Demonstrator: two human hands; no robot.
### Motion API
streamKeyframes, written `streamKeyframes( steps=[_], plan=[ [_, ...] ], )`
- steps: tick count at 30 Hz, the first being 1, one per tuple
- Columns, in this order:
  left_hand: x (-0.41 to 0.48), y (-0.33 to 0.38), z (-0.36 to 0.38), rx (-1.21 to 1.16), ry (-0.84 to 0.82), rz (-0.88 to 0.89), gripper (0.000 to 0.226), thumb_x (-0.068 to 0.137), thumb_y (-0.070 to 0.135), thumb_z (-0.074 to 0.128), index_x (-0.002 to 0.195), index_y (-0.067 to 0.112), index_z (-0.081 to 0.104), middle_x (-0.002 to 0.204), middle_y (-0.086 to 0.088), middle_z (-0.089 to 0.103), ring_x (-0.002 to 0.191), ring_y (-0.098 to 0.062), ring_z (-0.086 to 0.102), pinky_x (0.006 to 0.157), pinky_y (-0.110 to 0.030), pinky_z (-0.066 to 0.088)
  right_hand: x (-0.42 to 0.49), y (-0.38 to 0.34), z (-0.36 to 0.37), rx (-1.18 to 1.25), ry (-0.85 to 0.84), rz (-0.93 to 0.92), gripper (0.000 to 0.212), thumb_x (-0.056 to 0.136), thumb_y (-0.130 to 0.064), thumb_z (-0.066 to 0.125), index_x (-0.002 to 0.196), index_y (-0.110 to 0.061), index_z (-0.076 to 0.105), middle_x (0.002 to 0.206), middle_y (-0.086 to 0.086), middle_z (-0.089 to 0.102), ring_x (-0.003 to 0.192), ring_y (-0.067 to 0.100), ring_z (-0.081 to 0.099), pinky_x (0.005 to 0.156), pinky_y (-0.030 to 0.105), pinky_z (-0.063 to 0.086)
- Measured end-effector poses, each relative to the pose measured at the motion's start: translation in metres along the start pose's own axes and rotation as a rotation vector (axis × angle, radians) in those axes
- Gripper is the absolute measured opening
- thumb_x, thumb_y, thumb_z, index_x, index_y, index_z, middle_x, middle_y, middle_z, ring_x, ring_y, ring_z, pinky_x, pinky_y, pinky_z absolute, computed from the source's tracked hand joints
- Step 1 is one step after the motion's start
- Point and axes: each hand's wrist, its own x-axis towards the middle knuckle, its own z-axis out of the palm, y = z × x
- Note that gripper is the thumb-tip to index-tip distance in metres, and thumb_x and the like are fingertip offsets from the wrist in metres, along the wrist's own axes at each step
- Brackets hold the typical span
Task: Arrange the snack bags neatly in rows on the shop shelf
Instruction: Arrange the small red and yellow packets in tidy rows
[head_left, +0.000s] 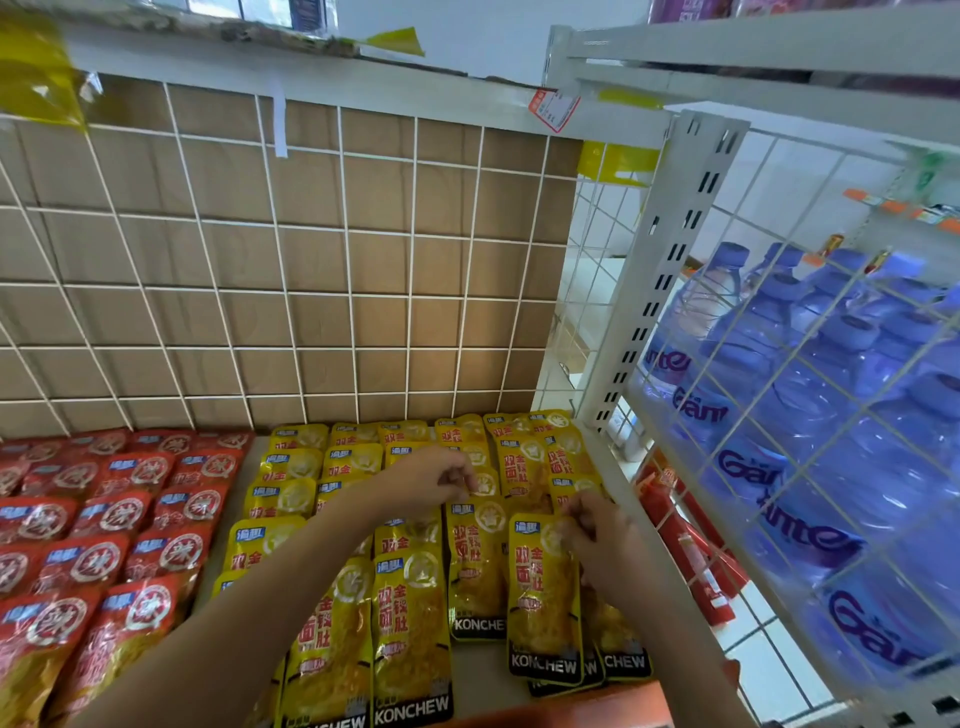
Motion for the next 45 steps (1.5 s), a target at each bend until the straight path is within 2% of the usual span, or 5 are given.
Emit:
streamKeyframes(
  steps=[11,21,25,38,45],
  plan=[
    [-0.003,-0.005,-0.007,0.034,-0.070,-0.009,0.017,0.089,0.016,0.060,0.104,0.010,0.066,0.086,0.011,0.059,0.076,0.010,0.051,0.071,-0.007,0.039,0.002,-0.009,0.027,-0.111,-0.075,-0.078,0.030,0.090,-0.021,0.056,0.070,-0.038,0.041,0.076,0.000,0.065,0.044,0.002,0.050,0.047,0.017,0.039],
    [-0.010,-0.002,-0.006,0.081,-0.061,-0.013,0.017,0.088,0.014,0.061,0.103,0.008,0.065,0.092,-0.002,0.066,0.070,0.008,0.050,0.064,-0.002,0.037,0.005,-0.020,0.046,-0.236,-0.082,-0.192,0.006,0.089,-0.027,0.058,0.090,-0.021,0.057,0.080,-0.009,0.060,0.065,0.000,0.051,0.056,0.012,0.039],
    [-0.013,-0.001,-0.005,0.085,-0.036,-0.016,0.015,0.088,0.013,0.061,0.102,0.008,0.065,0.095,-0.006,0.068,0.076,-0.005,0.055,0.073,-0.017,0.043,0.007,-0.020,0.052,-0.270,-0.084,-0.174,0.013,0.089,-0.030,0.057,0.097,-0.020,0.059,0.084,-0.010,0.057,0.078,0.006,0.054,0.065,0.018,0.042],
    [-0.019,-0.004,-0.005,0.052,-0.053,-0.039,0.020,0.086,0.020,0.064,0.106,0.015,0.062,0.077,0.006,0.056,0.065,0.003,0.048,0.059,-0.007,0.036,0.006,-0.018,0.049,-0.261,-0.059,-0.213,0.014,0.088,-0.025,0.059,0.100,-0.019,0.059,0.066,-0.018,0.040,0.063,0.000,0.042,0.055,0.011,0.031],
    [-0.033,-0.010,-0.007,-0.025,-0.025,-0.054,0.019,0.086,0.018,0.065,0.101,0.027,0.059,0.082,0.003,0.060,0.074,-0.006,0.056,0.071,-0.021,0.046,0.003,-0.021,0.048,-0.277,-0.039,-0.213,0.015,0.088,-0.028,0.058,0.101,-0.021,0.058,0.089,-0.012,0.050,0.081,0.006,0.050,0.063,0.015,0.036]
  ],
)
